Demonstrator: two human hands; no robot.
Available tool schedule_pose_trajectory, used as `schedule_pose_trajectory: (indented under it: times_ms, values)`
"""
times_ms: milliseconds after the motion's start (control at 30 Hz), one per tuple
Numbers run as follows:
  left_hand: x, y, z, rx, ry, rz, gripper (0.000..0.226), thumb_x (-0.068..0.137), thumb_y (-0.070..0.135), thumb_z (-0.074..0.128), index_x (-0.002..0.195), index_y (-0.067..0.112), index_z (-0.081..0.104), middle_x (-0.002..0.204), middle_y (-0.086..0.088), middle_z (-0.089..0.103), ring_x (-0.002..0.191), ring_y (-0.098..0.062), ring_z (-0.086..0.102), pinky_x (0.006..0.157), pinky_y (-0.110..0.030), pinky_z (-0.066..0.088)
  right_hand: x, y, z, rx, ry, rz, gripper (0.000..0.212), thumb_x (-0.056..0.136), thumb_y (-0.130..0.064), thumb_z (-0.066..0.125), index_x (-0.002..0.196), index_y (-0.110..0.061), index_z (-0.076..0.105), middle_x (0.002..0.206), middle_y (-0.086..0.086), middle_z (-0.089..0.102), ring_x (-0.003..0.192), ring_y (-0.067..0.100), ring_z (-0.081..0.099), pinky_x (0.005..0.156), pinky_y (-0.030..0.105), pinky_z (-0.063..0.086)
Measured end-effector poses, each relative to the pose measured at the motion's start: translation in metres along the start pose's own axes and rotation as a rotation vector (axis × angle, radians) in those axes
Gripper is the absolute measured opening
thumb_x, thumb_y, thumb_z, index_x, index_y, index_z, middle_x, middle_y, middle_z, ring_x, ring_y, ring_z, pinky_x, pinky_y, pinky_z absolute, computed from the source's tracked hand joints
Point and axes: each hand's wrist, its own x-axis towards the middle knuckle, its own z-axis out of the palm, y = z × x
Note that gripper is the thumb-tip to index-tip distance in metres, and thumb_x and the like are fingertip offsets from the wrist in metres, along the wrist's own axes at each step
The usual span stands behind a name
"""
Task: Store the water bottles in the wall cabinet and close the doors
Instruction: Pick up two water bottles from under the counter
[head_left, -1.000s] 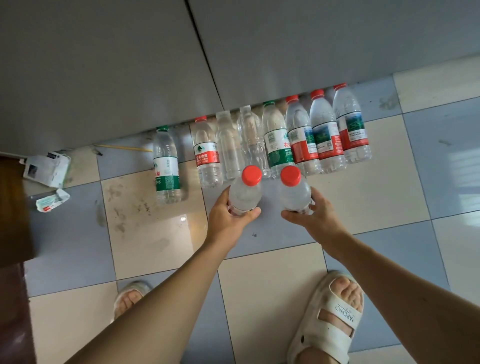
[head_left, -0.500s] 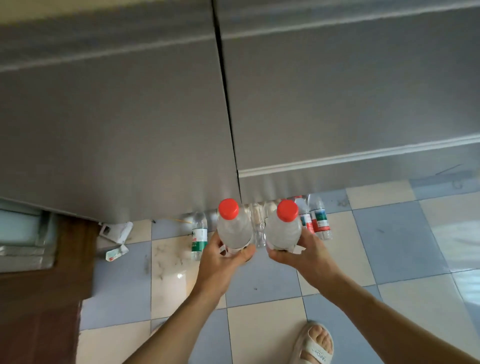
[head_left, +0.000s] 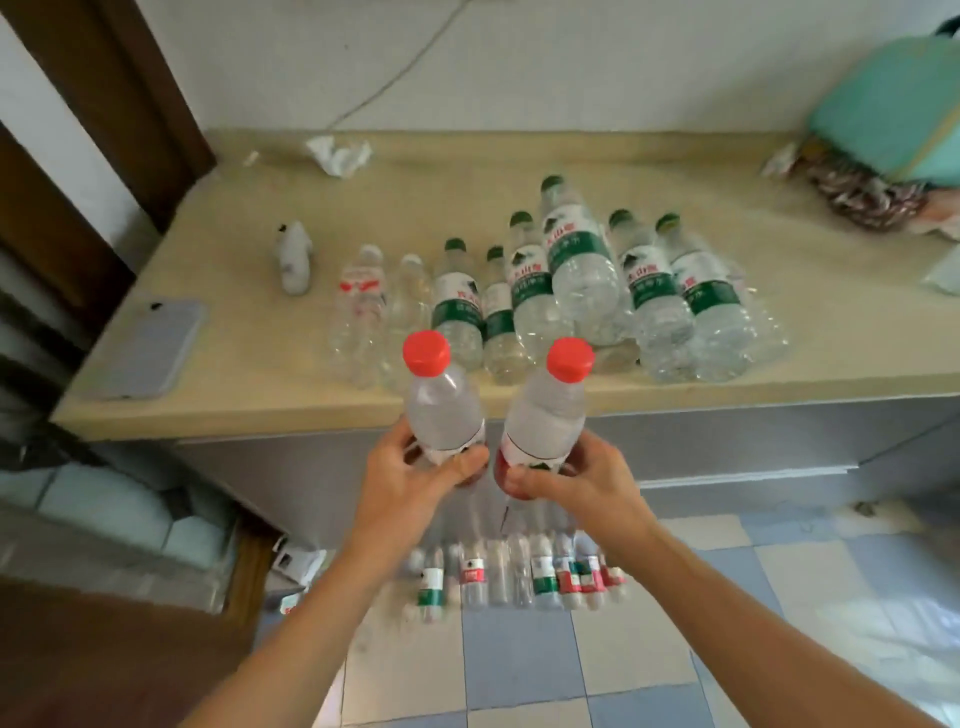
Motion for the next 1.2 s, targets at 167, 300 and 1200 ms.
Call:
schedule_pose_trajectory:
  times_ms: [167,300,1200]
  values:
    - [0.027,0.130,-0.063,-0.004,-0.029,0.214,0.041,0.065,0.042,0.089,0.103,0.035,0.073,0.099,0.011,0.078,0.091,-0.003,0.073,0.071,-0.011,0.052,0.008,-0.140,0.036,-0.013,-0.003,-0.156,0.039,0.065,-0.037,0.090,0.102,-0.039,0.076,0.102,-0.008,0.079,0.096,0.008,0.075,0.075,0.016,0.057]
    - [0.042,0.223,-0.114,-0.021,-0.019,0.317,0.032,0.074,0.034,0.088,0.102,0.032,0.071,0.092,0.017,0.077,0.084,0.003,0.072,0.063,-0.008,0.051,0.016,-0.249,0.058,-0.006,0.043,-0.270,0.045,0.058,-0.054,0.092,0.099,-0.050,0.074,0.103,-0.013,0.078,0.096,0.007,0.075,0.076,0.023,0.060]
    - [0.140,0.623,-0.171,-0.284,0.200,0.655,0.046,0.066,0.058,0.084,0.099,0.029,0.073,0.088,0.005,0.079,0.082,-0.017,0.077,0.073,-0.037,0.061,0.084,-0.661,0.005,0.160,0.222,-0.761,0.041,0.070,-0.044,0.089,0.104,-0.031,0.071,0.089,-0.016,0.078,0.079,0.008,0.075,0.070,0.036,0.060]
